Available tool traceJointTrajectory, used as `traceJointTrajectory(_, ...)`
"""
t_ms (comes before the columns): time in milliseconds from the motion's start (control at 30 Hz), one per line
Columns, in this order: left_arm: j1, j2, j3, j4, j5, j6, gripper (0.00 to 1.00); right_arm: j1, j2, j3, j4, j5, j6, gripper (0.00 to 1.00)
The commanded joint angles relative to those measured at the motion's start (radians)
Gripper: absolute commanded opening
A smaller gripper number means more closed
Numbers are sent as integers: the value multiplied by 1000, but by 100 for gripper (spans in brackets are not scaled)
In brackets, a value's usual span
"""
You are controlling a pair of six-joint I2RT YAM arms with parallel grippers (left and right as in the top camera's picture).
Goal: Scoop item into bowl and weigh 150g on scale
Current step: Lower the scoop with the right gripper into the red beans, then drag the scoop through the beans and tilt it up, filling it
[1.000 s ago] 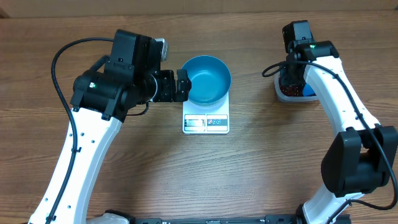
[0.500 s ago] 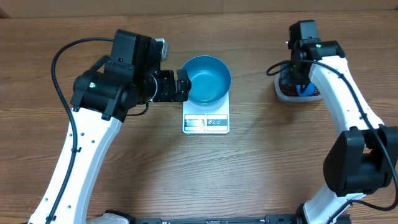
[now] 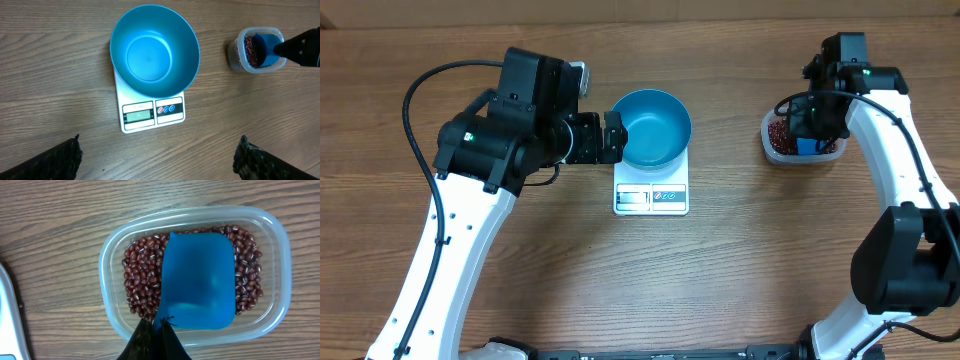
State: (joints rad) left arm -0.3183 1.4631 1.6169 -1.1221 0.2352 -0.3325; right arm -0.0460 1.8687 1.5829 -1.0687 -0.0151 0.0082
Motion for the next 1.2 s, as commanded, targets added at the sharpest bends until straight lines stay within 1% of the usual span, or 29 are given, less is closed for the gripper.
traceJointTrajectory(0, 4, -19, 18, 3, 1, 22, 99, -6, 11, -10, -11, -83, 17, 4)
traceJointTrajectory(333, 4, -19, 18, 3, 1, 22, 99, -22, 11, -10, -11, -179, 21, 4)
traceJointTrajectory(800, 4, -19, 18, 3, 1, 22, 99, -124, 11, -10, -39, -390, 45, 4)
traceJointTrajectory(1167, 4, -19, 18, 3, 1, 22, 100, -185, 18, -11, -76, -425, 105, 4)
